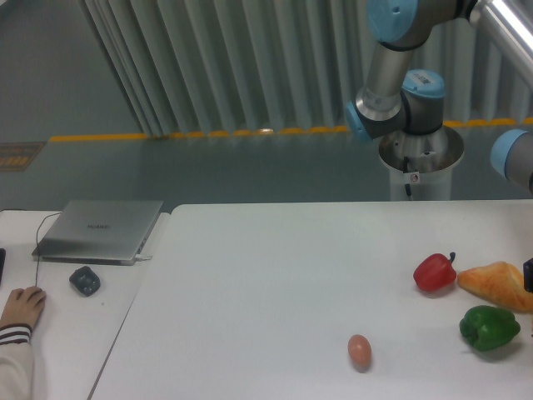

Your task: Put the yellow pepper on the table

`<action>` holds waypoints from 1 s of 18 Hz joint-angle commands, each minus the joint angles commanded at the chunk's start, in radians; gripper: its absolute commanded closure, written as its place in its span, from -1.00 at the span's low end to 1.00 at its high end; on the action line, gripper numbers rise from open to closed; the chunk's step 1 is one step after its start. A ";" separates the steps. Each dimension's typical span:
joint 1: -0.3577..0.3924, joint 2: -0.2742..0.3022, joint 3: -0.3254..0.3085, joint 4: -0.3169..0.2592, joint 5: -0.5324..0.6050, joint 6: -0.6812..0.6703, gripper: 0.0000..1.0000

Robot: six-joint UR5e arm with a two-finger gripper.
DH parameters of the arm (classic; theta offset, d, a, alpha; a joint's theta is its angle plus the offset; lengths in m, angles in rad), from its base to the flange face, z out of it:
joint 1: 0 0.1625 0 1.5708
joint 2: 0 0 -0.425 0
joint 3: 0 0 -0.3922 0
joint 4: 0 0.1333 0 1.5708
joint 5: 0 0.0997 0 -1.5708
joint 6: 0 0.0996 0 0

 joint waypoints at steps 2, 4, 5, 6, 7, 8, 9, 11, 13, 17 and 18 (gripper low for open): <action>-0.006 0.009 -0.008 -0.002 0.002 0.003 -1.00; -0.008 0.020 -0.011 -0.002 0.024 0.006 -1.00; -0.008 0.021 -0.011 -0.002 0.028 0.006 -1.00; -0.009 0.031 -0.012 -0.003 0.028 0.008 -1.00; -0.009 0.034 -0.009 -0.005 0.028 0.006 -1.00; -0.009 0.037 -0.003 -0.008 0.031 0.012 -1.00; -0.009 0.047 -0.005 -0.008 0.032 0.020 -1.00; -0.006 0.057 -0.002 -0.012 0.035 0.079 -1.00; 0.001 0.064 0.003 -0.037 0.047 0.187 -1.00; 0.012 0.049 0.057 -0.129 0.066 0.251 -1.00; 0.024 0.046 0.069 -0.161 0.084 0.285 -1.00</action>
